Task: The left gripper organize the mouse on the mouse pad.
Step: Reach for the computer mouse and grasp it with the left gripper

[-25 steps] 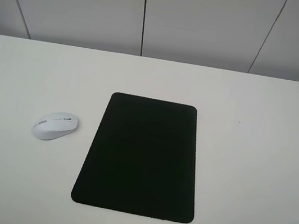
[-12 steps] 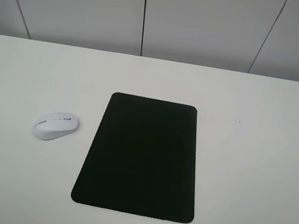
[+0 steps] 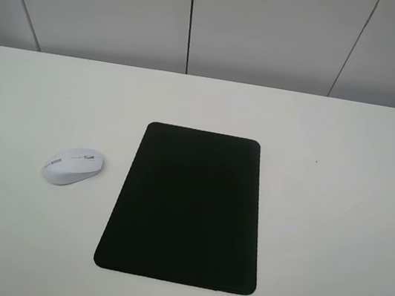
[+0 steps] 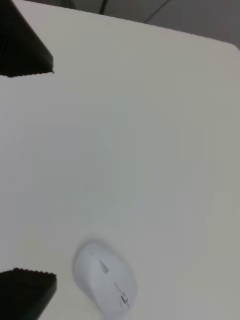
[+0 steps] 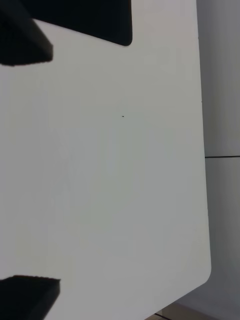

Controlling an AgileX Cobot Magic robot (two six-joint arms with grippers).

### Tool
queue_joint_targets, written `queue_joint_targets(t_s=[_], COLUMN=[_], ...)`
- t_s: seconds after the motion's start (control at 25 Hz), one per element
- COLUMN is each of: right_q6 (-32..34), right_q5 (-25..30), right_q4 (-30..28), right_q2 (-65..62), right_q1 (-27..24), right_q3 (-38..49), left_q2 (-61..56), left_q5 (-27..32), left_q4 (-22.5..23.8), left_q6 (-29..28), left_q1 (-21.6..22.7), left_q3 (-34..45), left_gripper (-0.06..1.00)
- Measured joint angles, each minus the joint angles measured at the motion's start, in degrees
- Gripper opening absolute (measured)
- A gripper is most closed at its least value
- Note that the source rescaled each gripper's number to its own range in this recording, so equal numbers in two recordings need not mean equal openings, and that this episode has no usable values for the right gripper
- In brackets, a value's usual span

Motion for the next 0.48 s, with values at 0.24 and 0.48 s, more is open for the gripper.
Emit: queue_joint_targets(t_s=[0.24, 0.48], right_q6=[0.00, 0.00], right_q5=[0.00, 0.00], right_q4=[0.00, 0.00], right_q2=[0.00, 0.00], right_q1=[0.00, 0.00], right_q3=[0.00, 0.00], left_q2=[20.98, 41.22], left_q5=[-3.26, -6.41], left_q4=[-1.20, -2.59], left_q6=[9.97, 17.32], left_q1=[-3.67, -7.02], left_q3=[-5.06, -10.65], left_gripper=[1.00, 1.00])
